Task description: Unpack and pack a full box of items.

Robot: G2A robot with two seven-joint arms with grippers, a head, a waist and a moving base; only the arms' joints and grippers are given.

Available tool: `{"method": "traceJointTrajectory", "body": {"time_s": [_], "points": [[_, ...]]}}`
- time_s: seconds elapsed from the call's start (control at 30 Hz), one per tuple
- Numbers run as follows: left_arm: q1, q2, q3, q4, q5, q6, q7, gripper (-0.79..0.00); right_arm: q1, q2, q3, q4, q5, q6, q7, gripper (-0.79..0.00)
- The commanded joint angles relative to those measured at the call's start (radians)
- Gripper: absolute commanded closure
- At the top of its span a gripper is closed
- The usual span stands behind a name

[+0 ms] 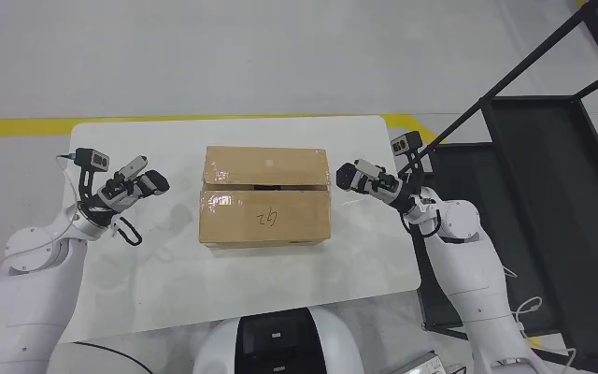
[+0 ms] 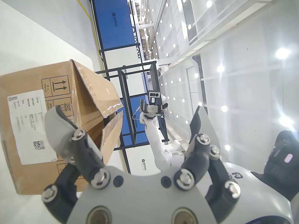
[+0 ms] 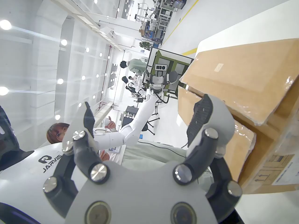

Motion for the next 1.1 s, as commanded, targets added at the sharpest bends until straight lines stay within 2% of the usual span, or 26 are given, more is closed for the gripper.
{"method": "traceJointTrajectory", "body": {"time_s": [0.0, 0.13, 0.23, 0.4, 0.63, 0.87, 1.07], "points": [[0.000, 0.000, 0.000, 0.000, 0.000, 0.000, 0.000, -0.785, 0.000, 0.000, 0.000, 0.000, 0.000, 0.000, 0.000, -0.784], [0.000, 0.000, 0.000, 0.000, 0.000, 0.000, 0.000, -0.785, -0.004, 0.003, -0.004, -0.015, -0.035, 0.005, -0.006, -0.785], [0.000, 0.000, 0.000, 0.000, 0.000, 0.000, 0.000, -0.785, -0.001, 0.008, -0.012, -0.011, -0.082, -0.007, 0.036, -0.785], [0.000, 0.000, 0.000, 0.000, 0.000, 0.000, 0.000, -0.785, 0.017, 0.015, -0.037, 0.070, -0.156, -0.063, 0.099, -0.785], [0.000, 0.000, 0.000, 0.000, 0.000, 0.000, 0.000, -0.785, 0.068, 0.011, -0.108, 0.185, -0.285, -0.142, 0.028, -0.785], [0.000, 0.000, 0.000, 0.000, 0.000, 0.000, 0.000, -0.785, 0.097, 0.011, -0.135, 0.224, -0.286, -0.180, 0.008, -0.785], [0.000, 0.000, 0.000, 0.000, 0.000, 0.000, 0.000, -0.785, 0.084, 0.027, -0.134, 0.169, -0.200, -0.167, 0.168, -0.785]]}}
